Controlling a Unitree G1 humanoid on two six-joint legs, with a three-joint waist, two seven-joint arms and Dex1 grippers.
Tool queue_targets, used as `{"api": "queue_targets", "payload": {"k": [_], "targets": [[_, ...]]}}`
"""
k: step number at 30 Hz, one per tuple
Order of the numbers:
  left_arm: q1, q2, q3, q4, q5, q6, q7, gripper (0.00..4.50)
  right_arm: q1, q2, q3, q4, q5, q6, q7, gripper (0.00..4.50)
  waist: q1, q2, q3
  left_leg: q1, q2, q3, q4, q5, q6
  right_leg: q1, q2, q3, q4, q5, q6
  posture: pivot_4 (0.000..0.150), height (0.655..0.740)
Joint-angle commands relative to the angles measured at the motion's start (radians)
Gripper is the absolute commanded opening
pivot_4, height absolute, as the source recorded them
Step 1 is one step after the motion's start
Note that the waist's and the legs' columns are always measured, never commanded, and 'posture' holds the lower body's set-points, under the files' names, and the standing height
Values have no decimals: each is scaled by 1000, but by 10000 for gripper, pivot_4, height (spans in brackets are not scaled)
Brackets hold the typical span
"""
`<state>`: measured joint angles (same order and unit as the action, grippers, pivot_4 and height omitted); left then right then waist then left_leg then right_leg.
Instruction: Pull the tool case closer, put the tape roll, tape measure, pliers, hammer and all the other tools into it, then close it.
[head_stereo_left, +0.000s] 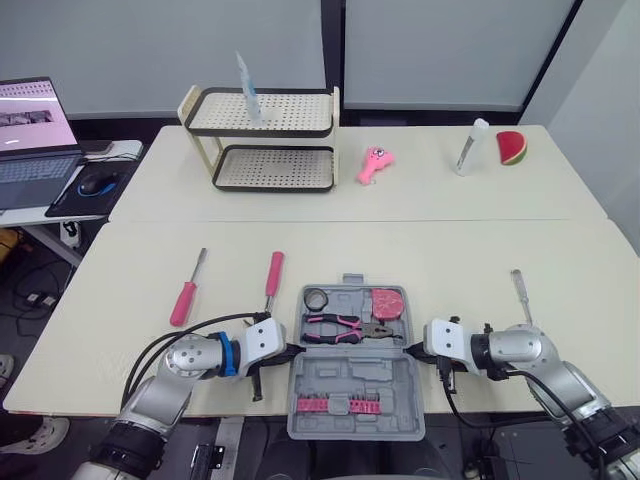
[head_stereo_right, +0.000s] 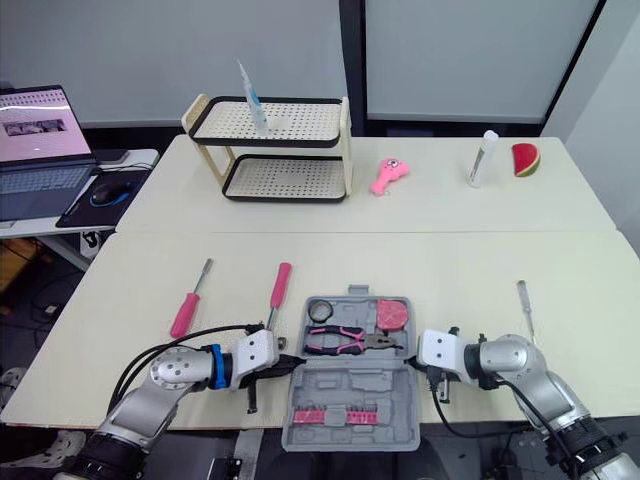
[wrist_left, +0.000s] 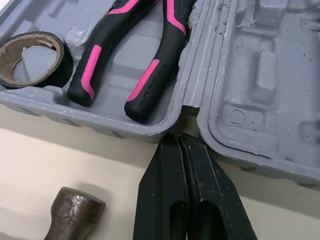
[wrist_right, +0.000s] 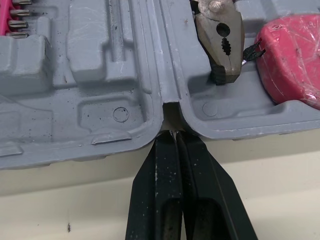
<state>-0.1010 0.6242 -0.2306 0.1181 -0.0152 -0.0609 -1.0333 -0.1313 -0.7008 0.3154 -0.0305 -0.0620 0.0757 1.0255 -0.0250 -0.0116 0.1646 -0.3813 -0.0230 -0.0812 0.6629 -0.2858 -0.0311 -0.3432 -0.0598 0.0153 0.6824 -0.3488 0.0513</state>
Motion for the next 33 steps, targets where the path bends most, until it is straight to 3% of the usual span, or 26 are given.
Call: {"api": "queue_targets", "payload": {"k": [1, 33], "targets": [[-26, -30, -38, -2, 14, -13, 5, 301, -11, 20, 15, -10, 2, -19, 2, 0, 0, 0, 0, 0, 0, 0, 0, 0, 0, 0, 0, 0, 0, 0, 0, 1500, 7356], [-229, -139, -52, 206, 117, 4, 76, 301, -155, 109, -33, 120, -50, 46, -94, 0, 0, 0, -1, 1, 0, 0, 1, 0, 0, 1, 0, -1, 1, 0, 0, 1500, 7356]]}}
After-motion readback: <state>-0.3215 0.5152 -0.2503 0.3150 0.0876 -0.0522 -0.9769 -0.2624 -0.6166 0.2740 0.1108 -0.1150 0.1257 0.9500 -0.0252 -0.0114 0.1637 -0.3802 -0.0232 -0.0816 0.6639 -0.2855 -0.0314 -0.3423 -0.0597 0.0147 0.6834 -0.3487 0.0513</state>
